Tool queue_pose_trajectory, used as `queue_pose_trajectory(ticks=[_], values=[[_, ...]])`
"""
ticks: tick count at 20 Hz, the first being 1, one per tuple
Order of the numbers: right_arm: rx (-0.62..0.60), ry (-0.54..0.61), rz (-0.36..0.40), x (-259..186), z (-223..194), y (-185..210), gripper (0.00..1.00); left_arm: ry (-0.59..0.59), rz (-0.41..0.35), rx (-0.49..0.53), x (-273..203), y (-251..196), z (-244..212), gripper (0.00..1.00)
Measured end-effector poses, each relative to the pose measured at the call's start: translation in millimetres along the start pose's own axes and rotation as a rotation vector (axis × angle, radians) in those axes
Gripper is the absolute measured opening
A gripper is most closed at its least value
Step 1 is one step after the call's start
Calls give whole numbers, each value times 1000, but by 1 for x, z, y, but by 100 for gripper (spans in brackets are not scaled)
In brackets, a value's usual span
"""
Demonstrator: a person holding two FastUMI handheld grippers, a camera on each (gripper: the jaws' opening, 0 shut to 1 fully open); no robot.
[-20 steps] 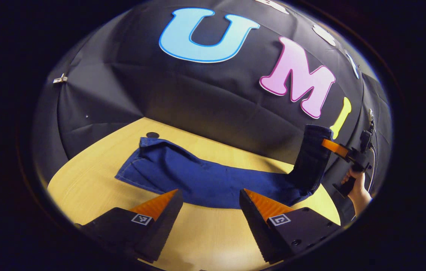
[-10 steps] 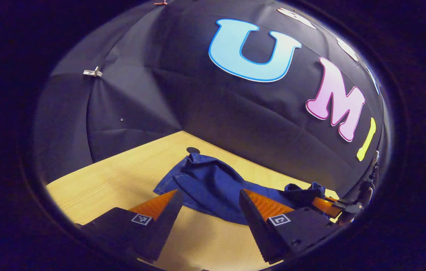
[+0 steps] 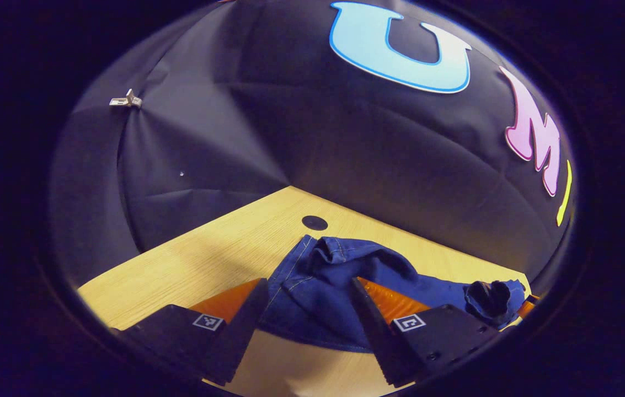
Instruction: Grasp the waist and the cuffs of the jeans and fold them to make the two legs overlap; first hold the waist and fold one-third of the jeans toward the cuffs, then hold the cuffs and fold the remaining one-third in the same direction to finish folding.
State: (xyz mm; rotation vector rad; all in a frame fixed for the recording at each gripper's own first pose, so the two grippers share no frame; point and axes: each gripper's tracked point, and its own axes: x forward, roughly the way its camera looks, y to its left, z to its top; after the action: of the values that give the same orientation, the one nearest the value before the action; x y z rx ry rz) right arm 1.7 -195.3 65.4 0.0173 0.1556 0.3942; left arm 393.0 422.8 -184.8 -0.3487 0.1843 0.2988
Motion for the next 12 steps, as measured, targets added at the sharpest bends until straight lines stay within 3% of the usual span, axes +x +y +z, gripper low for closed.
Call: queue_pose_trajectory(ticks=[6,10,12], values=[[-25,-12,-37,-23,0,-30,98,123,66,155,38,16,-26,95],[0,49,-50,-24,-20,-40,98,159,2,213,42,10,-29,93],[6,71,-58,-26,-30,-43,98,179,-48,209,44,2,-31,73]])
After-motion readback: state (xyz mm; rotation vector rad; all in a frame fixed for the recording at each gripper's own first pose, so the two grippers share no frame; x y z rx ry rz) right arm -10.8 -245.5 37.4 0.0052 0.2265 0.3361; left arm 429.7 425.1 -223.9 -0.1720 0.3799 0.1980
